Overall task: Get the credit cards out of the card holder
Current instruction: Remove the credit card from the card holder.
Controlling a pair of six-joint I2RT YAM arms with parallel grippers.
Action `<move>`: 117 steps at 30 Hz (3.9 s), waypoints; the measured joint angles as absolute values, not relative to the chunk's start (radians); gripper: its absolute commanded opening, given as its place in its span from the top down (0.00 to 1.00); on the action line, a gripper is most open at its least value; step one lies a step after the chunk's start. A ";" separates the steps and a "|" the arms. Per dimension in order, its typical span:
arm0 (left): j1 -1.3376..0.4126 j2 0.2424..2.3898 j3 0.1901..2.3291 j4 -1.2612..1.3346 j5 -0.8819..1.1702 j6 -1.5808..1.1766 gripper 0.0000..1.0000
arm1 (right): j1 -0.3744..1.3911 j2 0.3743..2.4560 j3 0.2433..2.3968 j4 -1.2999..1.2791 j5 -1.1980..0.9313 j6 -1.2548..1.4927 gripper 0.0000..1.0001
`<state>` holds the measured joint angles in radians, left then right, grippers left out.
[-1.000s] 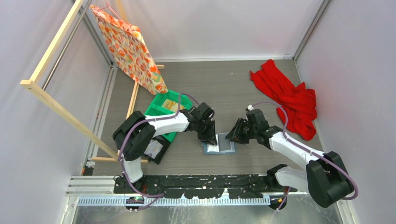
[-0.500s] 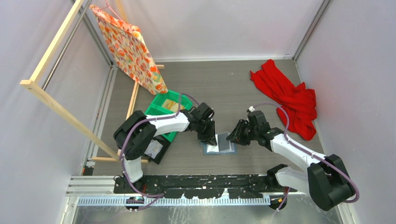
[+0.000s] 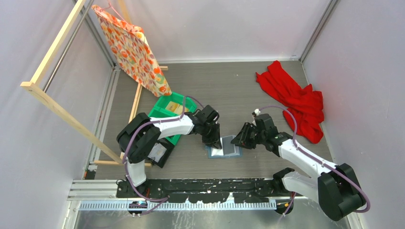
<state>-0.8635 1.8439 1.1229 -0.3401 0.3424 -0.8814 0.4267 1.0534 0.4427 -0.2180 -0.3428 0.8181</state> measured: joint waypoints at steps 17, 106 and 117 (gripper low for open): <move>-0.863 1.855 1.123 -0.328 0.364 -0.881 0.78 | 0.431 1.094 0.443 -0.194 -0.360 0.818 0.66; -0.736 1.790 0.931 -0.194 0.458 -0.962 1.00 | 0.595 1.288 0.484 -0.046 -0.280 0.955 0.66; -0.727 1.821 0.939 -0.173 0.508 -0.962 0.99 | 0.612 1.289 0.498 -0.065 -0.226 0.987 0.62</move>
<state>-0.7265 1.8206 0.9386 -0.1730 0.5083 -0.9615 0.6117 1.2892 0.4984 -0.0654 -0.2256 0.9874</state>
